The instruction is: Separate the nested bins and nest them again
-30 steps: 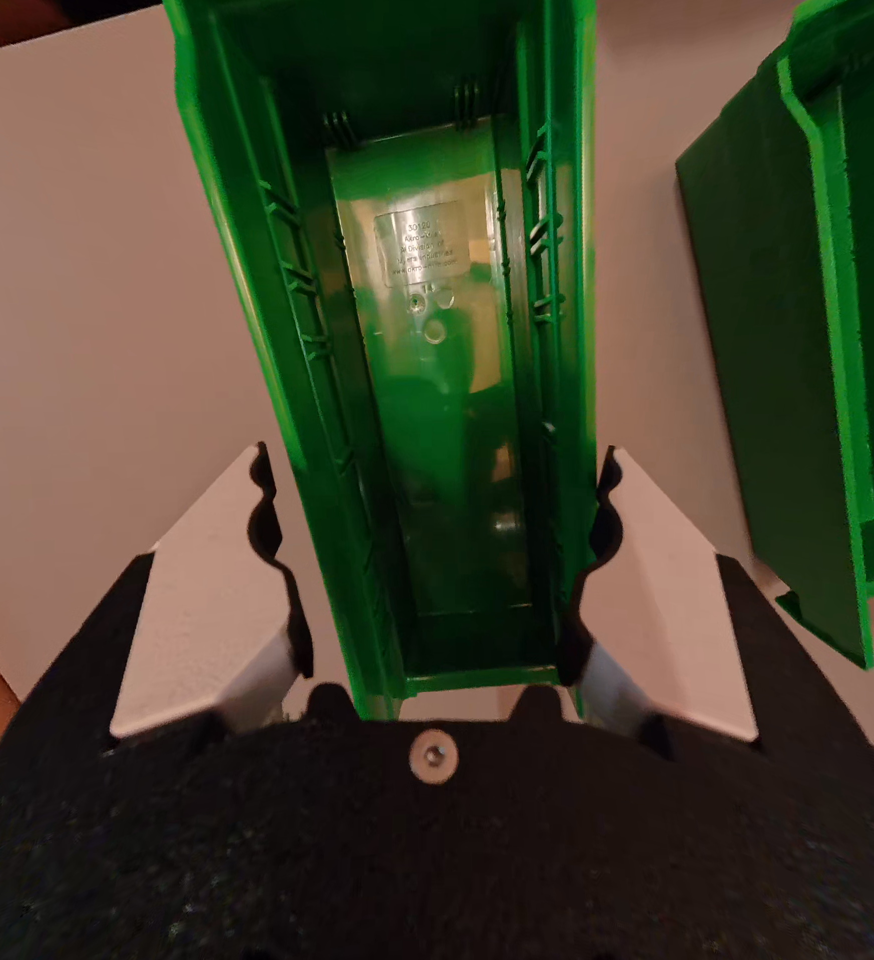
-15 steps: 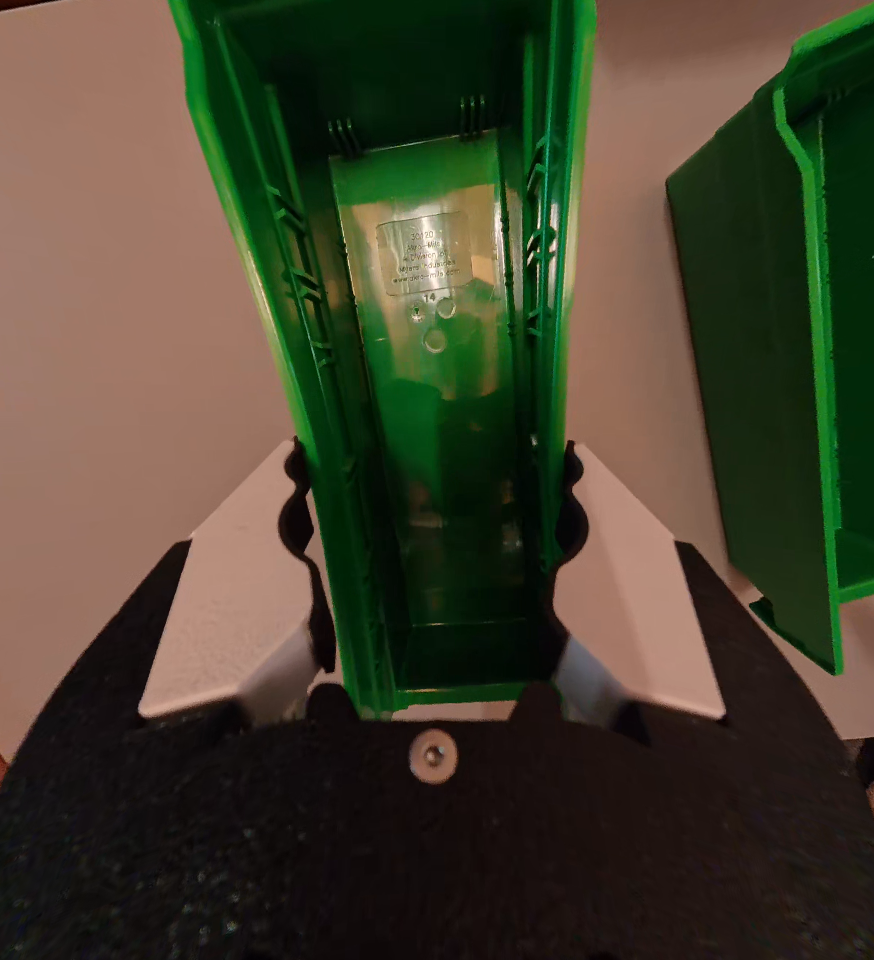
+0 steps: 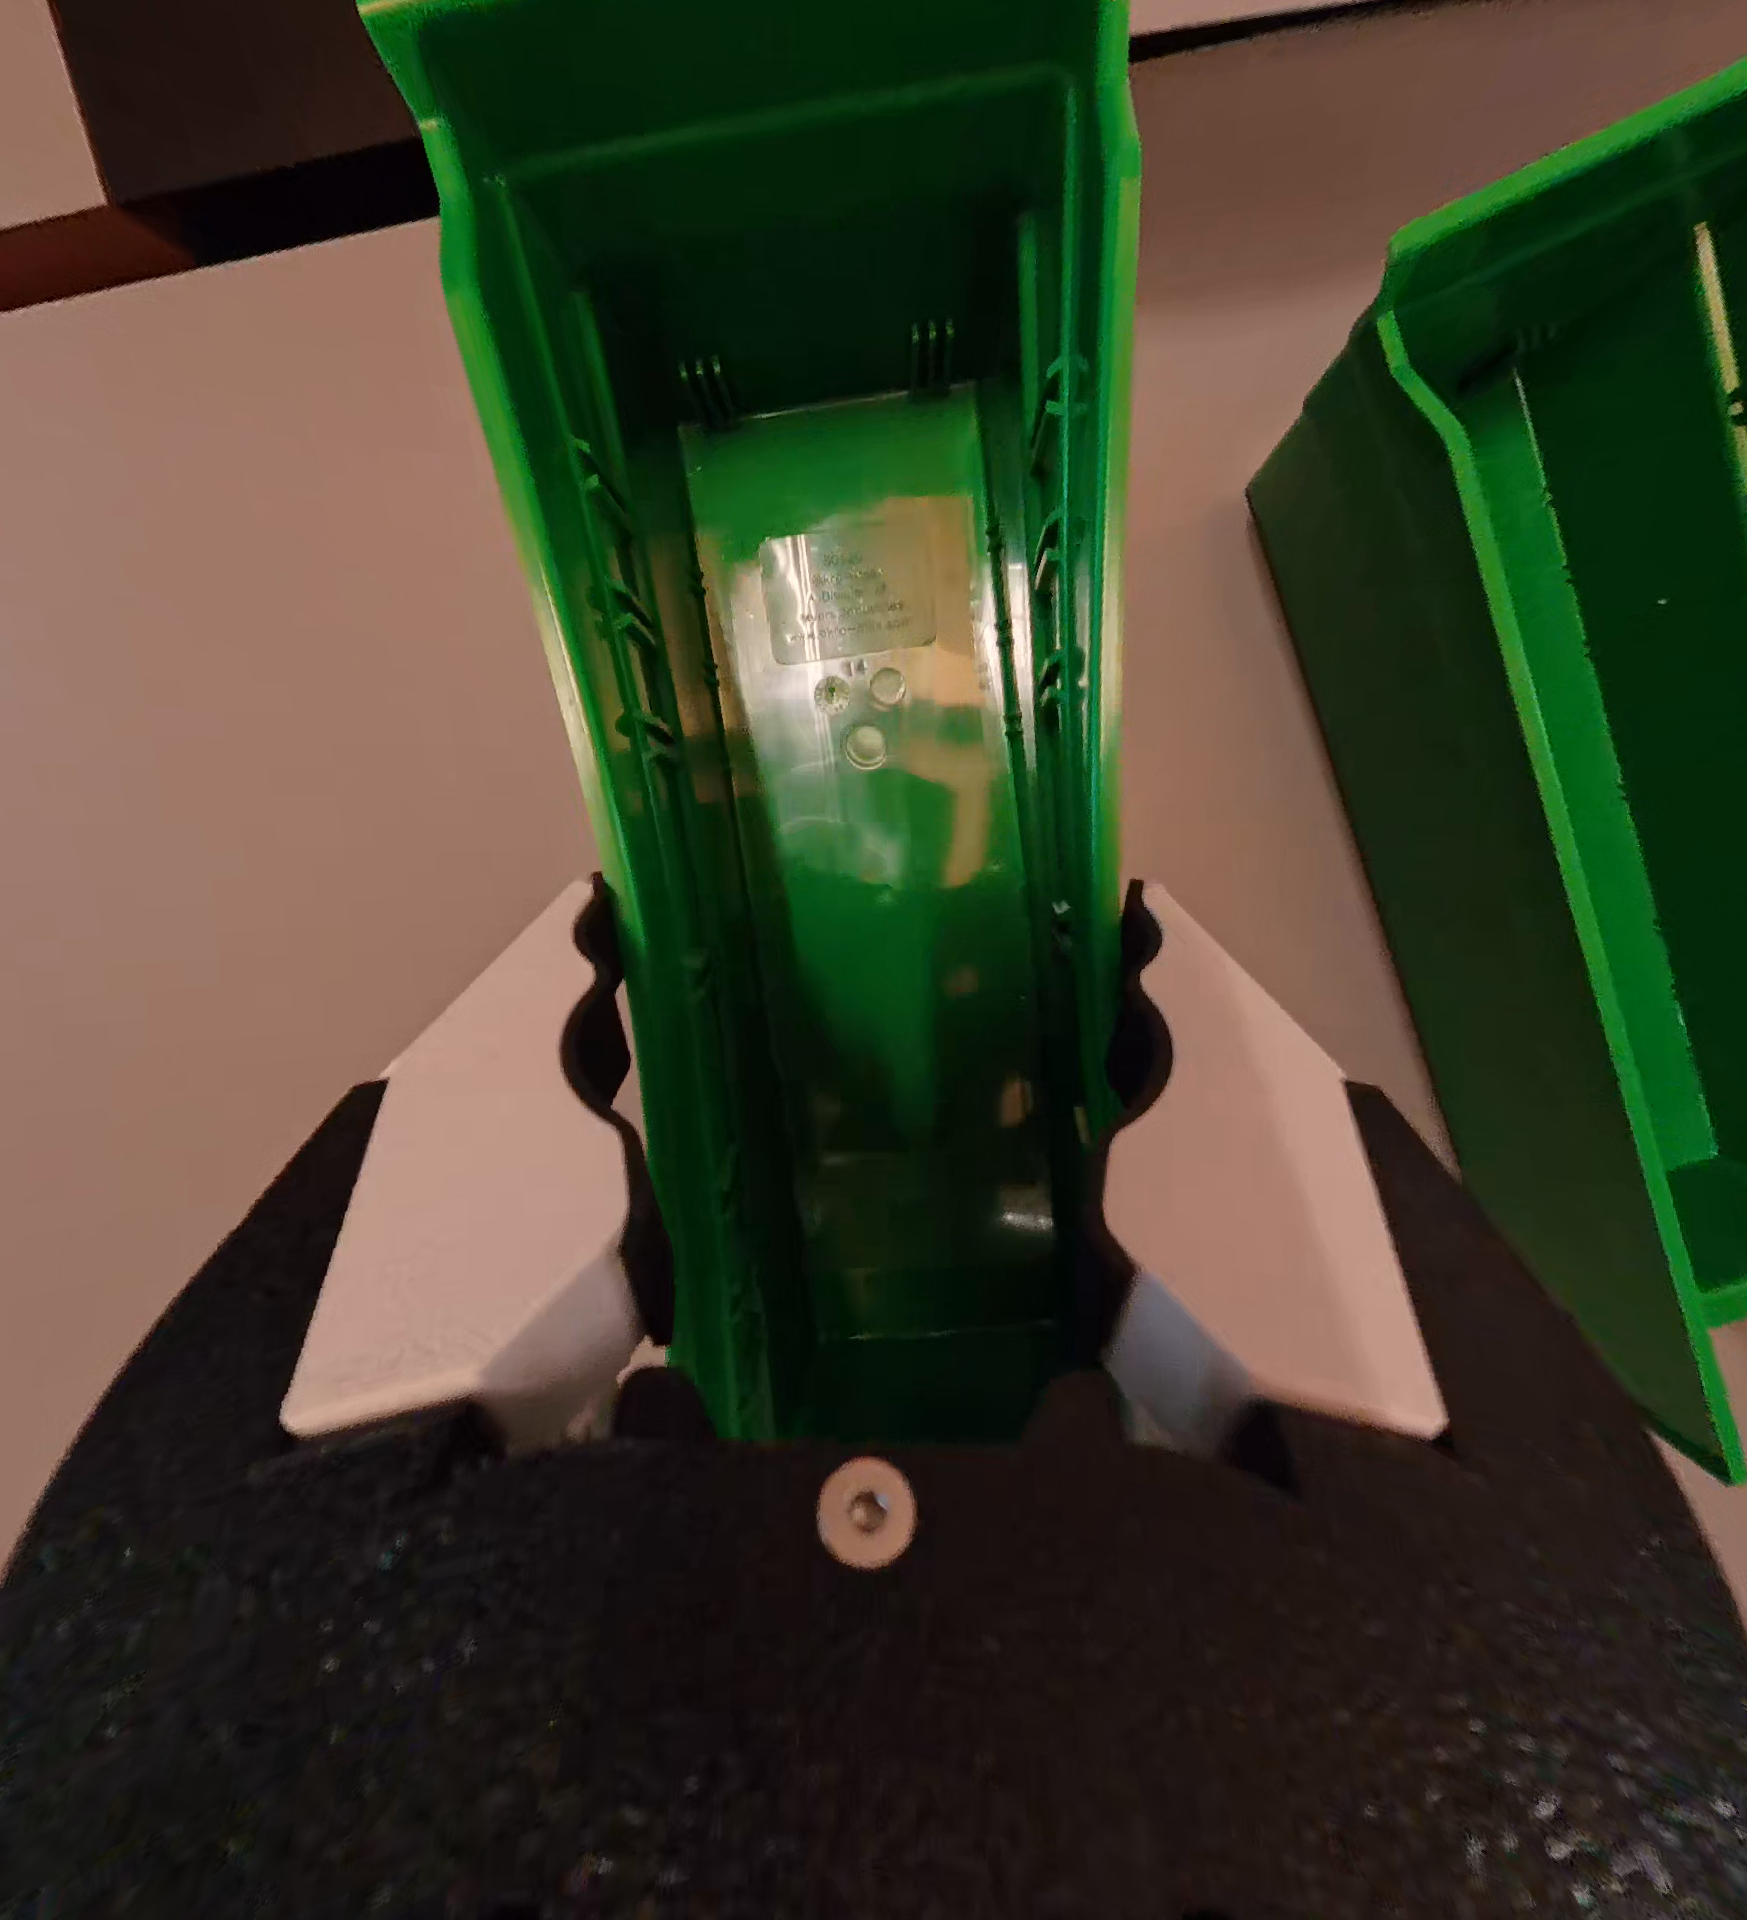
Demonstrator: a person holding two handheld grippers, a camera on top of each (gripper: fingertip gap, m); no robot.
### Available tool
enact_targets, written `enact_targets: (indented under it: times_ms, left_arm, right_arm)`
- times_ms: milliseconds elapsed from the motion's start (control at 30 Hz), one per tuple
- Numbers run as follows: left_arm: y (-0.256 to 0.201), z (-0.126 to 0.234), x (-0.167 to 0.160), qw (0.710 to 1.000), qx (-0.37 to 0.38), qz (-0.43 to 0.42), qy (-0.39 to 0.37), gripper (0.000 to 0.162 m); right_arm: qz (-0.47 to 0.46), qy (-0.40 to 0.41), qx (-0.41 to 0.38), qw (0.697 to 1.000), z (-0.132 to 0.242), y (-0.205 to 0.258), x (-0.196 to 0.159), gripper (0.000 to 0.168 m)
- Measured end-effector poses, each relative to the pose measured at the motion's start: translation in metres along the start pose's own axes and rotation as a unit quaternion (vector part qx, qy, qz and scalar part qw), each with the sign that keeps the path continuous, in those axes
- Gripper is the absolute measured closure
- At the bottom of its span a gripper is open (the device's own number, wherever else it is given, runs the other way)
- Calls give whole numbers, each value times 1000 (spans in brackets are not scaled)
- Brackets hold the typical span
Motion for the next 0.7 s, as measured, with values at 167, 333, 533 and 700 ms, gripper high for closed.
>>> enact_targets:
  times_ms: [167, 333, 533, 700]
  left_arm:
    - [0, -6, -3, 1000, -2, 2, -4, 67]
    - [0, -12, -5, 1000, -3, 5, 8, 60]
    - [-1, -13, -7, 1000, -5, 5, 10, 46]
    - [-3, -1, -3, 1000, -12, 1, 6, 45]
  right_arm:
    - [1, 0, -1, 1000, 0, 1, 0, 52]
    - [0, -2, -1, 1000, 2, 0, 1, 52]
    - [-1, -7, -4, 1000, 7, -3, 1, 52]
    - [-5, -5, -1, 1000, 7, -5, 0, 52]
Point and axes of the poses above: each gripper's, where its closed fingertips meet, z back along the fingers, x out of its top, y = z × x across the jaws, the point moved 3 cm from there along z, back along the fingers, and after that the axes turned 15 degrees about y, right-handed, at the moved point
